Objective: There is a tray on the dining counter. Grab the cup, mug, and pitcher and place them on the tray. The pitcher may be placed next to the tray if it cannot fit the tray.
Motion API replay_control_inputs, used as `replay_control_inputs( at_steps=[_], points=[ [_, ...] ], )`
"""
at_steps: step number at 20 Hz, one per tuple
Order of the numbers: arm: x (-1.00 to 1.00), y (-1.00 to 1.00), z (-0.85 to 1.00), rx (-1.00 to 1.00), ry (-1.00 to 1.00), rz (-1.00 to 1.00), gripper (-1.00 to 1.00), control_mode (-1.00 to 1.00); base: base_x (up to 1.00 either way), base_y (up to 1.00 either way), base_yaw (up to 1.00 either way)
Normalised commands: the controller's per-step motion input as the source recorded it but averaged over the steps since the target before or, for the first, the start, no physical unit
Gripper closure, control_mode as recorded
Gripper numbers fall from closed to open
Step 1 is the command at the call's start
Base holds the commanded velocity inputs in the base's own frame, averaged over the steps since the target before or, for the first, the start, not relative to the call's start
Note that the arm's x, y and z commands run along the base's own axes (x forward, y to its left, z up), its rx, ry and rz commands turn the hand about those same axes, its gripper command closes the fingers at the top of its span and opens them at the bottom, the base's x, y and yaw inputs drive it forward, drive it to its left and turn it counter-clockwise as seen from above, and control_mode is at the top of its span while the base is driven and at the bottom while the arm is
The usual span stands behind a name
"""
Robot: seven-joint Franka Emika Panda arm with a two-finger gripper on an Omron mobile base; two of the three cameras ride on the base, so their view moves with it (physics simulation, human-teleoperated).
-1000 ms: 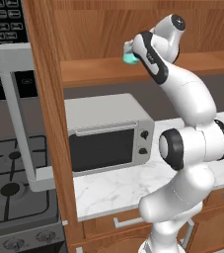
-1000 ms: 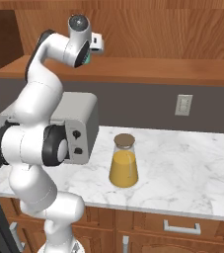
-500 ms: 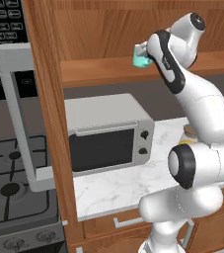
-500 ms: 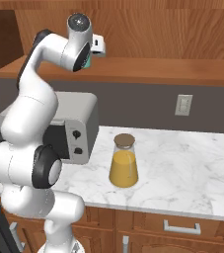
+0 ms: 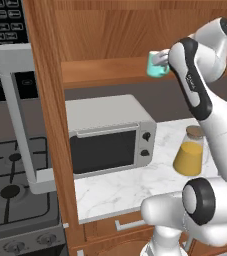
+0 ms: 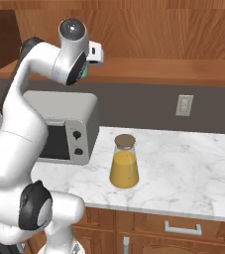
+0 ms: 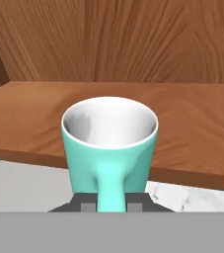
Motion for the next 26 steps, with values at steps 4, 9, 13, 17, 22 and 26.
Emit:
replay_control_inputs(
  at_steps=[4,9,13,17,22,26],
  points=[
    [-0.96,-0.10,0.00,0.00,0.00,0.00,1.00,-1.00,0.00,0.00,0.00],
    [-0.94,-0.05,0.00,0.00,0.00,0.00,1.00,-1.00,0.00,0.00,0.00],
    [-0.70,0.00,0.00,0.00,0.00,-0.01,1.00,-1.00,0.00,0.00,0.00],
    [-0.51,0.00,-0.08,-0.01,0.00,-0.03,1.00,-1.00,0.00,0.00,0.00],
    [-0.41,-0.03,-0.28,-0.04,0.03,-0.09,1.00,-1.00,0.00,0.00,0.00],
    [-0.31,0.00,-0.19,0.00,0.05,-0.20,1.00,-1.00,0.00,0.00,0.00]
  ],
)
